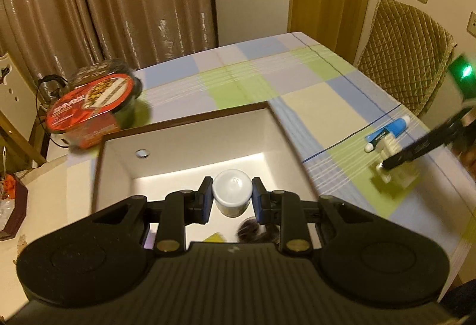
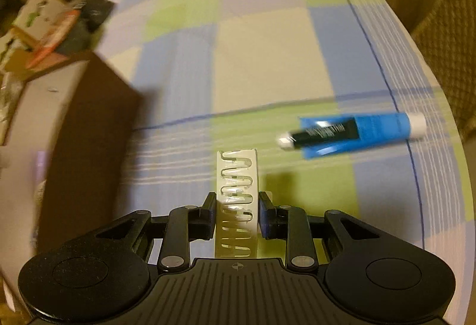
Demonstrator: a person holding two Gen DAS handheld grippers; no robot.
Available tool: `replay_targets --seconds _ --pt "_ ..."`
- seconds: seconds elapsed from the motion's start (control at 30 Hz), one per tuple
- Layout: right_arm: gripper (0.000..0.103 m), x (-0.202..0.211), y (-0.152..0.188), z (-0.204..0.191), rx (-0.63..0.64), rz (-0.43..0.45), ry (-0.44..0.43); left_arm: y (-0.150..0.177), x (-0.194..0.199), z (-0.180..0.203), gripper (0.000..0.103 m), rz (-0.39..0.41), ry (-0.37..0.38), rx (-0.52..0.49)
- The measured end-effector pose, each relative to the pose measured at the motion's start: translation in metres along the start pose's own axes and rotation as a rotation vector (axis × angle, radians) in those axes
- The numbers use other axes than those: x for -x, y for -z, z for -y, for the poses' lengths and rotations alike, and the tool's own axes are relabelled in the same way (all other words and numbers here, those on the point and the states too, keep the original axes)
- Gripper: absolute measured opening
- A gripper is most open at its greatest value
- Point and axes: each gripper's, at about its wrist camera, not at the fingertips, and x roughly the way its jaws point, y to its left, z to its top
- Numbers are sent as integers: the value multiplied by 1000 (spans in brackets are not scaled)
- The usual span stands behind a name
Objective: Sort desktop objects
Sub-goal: 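Grasp the white bottle with the left tool while the right tool grasps the white holder, then carry the white bottle and white holder over the box with both tools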
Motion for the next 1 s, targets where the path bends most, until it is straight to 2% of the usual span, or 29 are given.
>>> replay_targets --seconds 0.17,0.43,0.57,0.73,0.83,1.0 --pt "27 34 -15 -55 125 65 -94 6 11 -21 22 5 4 -29" --pt "27 41 -38 -152 351 108 -238 10 16 -53 22 -6 9 -92" --pt "27 17 -50 -191 433 79 -274 1 10 -64 22 -6 18 -122" --pt "27 -28 -52 -221 522 -18 -236 -2 -16 -71 22 -61 74 -152" --pt "27 -56 -48 -229 569 -64 -205 4 -37 -74 22 -110 78 -157" --pt "27 -81 -49 -219 598 -120 -202 10 -67 -80 22 -182 97 -144"
